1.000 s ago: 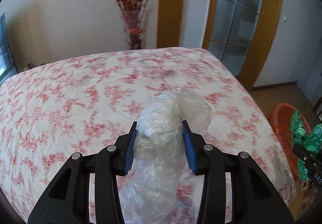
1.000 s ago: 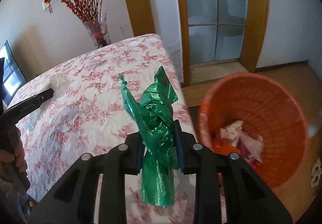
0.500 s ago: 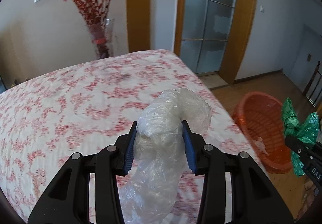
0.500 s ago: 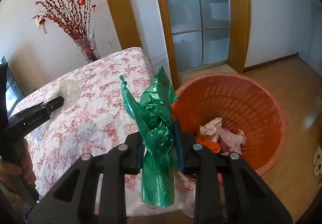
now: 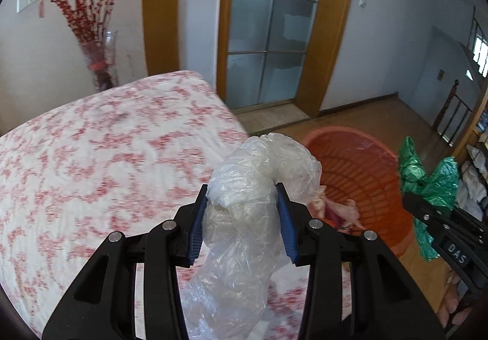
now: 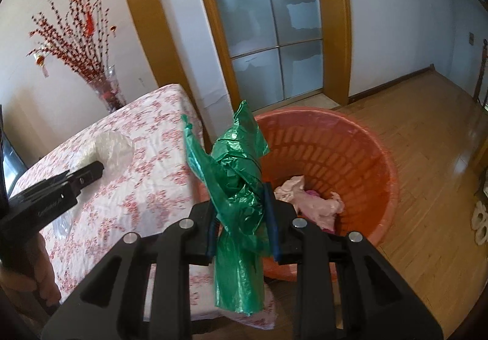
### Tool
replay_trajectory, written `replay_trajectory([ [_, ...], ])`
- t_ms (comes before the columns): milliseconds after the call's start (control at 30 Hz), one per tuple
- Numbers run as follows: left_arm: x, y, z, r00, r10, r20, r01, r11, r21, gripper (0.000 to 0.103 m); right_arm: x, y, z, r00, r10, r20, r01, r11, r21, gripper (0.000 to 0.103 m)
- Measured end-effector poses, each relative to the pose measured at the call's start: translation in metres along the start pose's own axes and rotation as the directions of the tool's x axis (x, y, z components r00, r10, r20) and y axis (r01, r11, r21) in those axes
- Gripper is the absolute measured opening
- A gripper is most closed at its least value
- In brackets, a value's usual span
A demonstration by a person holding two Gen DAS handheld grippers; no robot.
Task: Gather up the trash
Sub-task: 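Carry the bubble bag and green bag with both grippers over the orange wastebasket, then open both grippers over the wastebasket, dropping the bubble and green bags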
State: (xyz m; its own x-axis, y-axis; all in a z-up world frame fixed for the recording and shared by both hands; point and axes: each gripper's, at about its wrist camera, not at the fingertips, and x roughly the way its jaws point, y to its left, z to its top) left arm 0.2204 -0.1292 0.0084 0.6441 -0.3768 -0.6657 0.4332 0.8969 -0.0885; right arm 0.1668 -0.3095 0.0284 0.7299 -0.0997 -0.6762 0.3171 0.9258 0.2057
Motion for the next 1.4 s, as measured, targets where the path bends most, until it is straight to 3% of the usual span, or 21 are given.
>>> replay_trajectory([
  [633,0.039,-0.075,0.003,0.991,-0.122,-0.055,0.125,0.991,0.056,0.042,0.028,-0.055,0.003,0.996,-0.091,-0.022,0.092,0.993,0.067,0.028],
  [1033,0.061,-0.104,0.007,0.979,-0.18,-0.092,0.186,0.98,0.065,0.042,0.039,-0.08,0.014,0.995,-0.1,-0.016,0.101,0.989,0.11,0.028],
  [1133,0.068,-0.107,0.008,0.978,-0.183,-0.102,0.19,0.98,0.057,0.048,0.041,-0.084,0.021,0.996,-0.094,0.001,0.093,0.988,0.126,0.03],
  [1233,0.072,-0.105,0.008,0.977,-0.181,-0.111,0.187,0.981,0.045,0.057,0.042,-0.09,0.025,0.997,-0.079,0.001,0.078,0.986,0.15,0.035],
  [1400,0.072,-0.095,0.006,0.983,-0.145,-0.111,0.15,0.988,0.037,0.059,0.037,-0.092,0.025,0.996,-0.091,0.016,0.088,0.985,0.15,0.055],
])
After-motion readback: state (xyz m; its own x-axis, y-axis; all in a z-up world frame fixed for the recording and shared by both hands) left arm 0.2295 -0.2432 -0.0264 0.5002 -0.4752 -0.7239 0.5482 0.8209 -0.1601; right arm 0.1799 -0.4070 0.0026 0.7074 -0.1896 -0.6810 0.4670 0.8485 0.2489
